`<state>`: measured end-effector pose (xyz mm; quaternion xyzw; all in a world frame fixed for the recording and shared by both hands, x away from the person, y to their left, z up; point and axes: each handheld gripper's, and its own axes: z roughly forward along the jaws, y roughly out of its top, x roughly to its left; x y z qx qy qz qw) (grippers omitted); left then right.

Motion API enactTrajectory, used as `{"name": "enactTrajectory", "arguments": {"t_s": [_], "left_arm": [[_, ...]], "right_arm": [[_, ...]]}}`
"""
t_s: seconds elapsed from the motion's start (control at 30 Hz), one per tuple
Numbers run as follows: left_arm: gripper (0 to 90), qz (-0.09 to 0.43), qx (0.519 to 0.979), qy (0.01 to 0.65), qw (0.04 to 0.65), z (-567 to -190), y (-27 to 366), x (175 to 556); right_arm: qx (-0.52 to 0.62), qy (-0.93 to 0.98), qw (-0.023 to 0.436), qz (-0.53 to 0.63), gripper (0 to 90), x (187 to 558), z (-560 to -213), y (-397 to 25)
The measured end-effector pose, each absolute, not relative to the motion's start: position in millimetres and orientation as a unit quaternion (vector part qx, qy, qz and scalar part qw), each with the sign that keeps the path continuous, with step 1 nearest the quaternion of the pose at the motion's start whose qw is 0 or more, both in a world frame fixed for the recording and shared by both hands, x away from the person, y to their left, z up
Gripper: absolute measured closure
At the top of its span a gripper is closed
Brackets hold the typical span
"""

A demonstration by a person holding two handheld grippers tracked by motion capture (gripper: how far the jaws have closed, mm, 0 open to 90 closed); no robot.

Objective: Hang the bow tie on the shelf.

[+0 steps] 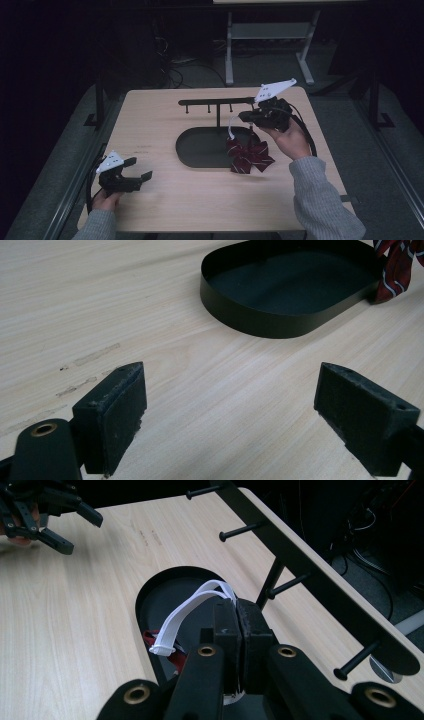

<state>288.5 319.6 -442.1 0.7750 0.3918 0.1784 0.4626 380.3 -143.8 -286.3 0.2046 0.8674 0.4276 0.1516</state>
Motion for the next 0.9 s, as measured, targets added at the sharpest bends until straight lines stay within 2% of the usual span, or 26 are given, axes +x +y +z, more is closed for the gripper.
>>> {"name": "enactTrajectory", "arguments": {"t_s": [0.9], "left_arm": [[13.0,0.178,0.775,0.392,0.462,-442.5,319.6,290.2]], "right_arm": [[0.214,0.874,0.156,0.407,88.1,424.4,-269.9,-125.5]]}}
